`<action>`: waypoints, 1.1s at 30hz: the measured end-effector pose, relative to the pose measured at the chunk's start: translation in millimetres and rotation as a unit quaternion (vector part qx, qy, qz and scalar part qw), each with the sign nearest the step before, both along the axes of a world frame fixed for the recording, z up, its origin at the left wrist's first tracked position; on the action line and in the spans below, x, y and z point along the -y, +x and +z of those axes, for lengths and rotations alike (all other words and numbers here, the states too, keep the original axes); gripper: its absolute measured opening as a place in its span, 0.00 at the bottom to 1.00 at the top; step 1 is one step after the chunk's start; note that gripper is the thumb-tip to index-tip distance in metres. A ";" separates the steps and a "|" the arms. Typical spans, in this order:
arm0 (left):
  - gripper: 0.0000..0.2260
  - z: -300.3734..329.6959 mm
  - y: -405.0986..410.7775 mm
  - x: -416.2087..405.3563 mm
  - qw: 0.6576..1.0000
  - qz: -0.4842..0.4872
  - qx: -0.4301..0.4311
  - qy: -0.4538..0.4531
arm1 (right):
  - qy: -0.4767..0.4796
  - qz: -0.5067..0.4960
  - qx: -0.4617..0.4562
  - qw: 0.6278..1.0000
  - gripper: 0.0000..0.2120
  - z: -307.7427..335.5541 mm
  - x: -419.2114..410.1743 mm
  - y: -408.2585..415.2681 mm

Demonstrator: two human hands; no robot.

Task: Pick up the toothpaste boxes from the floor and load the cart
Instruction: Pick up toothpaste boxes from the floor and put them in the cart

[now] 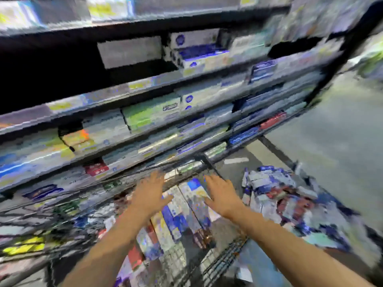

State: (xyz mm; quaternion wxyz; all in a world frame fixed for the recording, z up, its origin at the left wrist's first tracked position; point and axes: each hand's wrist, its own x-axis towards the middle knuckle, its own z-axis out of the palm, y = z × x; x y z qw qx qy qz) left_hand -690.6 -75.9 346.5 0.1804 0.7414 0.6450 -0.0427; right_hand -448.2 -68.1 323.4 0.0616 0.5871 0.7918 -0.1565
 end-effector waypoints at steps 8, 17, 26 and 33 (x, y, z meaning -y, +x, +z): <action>0.36 48.9 174.5 -59.9 0.986 -0.165 -0.012 0.025 | -0.022 -0.247 0.004 0.969 0.35 38.0 35.0 234.2; 0.34 11.0 422.7 -81.3 0.967 -0.242 -0.042 -0.070 | -0.131 -0.428 -0.014 0.894 0.35 -7.4 102.6 484.9; 0.30 -57.0 600.8 -81.9 0.948 -0.251 -0.007 -0.198 | -0.245 -0.499 -0.031 0.831 0.35 -78.5 138.8 620.3; 0.33 -147.5 657.1 -113.5 0.934 -0.244 -0.070 -0.251 | -0.301 -0.545 -0.107 0.775 0.35 -165.9 107.7 648.2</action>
